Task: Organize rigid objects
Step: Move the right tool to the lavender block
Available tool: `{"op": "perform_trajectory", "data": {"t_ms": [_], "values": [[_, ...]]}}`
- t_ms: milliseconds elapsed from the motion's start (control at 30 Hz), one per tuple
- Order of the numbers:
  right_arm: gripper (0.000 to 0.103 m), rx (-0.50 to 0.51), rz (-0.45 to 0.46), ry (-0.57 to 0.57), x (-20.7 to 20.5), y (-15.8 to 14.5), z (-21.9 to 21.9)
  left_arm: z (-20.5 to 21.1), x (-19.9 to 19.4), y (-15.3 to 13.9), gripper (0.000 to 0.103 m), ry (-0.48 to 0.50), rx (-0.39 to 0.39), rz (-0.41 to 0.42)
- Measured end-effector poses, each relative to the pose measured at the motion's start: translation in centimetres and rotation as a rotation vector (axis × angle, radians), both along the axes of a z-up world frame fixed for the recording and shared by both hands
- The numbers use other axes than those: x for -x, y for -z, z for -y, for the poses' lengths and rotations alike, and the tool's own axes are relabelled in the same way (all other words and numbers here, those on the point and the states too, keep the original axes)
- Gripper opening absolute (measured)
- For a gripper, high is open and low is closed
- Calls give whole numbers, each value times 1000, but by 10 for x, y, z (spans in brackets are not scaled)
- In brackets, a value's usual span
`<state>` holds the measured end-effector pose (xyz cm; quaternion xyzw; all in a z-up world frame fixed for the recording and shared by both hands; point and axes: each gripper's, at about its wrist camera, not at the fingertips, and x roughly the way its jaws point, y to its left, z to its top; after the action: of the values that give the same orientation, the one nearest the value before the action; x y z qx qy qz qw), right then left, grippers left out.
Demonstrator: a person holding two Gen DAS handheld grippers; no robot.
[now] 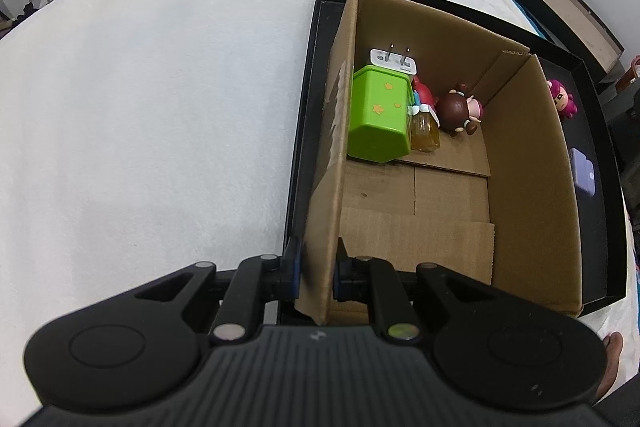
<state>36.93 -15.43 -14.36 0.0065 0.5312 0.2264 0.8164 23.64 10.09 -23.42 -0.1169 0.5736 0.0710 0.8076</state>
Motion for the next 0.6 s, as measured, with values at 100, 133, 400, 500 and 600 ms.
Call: {"op": "perform_trajectory", "data": {"t_ms": [100, 133, 400, 500, 600], "values": [[94, -7, -3, 25, -4, 4, 12, 0, -1, -1, 13, -12, -12, -1], [94, -12, -4, 33, -5, 5, 16, 0, -1, -1, 13, -14, -13, -4], [95, -38, -18, 91, -11, 19, 46, 6, -2, -5, 13, -7, -57, -15], [95, -44, -23, 118, -13, 25, 57, 8, -3, -5, 13, -2, -65, -16], [95, -40, -22, 141, -13, 33, 67, 12, -3, -5, 13, 11, -77, -17]]}}
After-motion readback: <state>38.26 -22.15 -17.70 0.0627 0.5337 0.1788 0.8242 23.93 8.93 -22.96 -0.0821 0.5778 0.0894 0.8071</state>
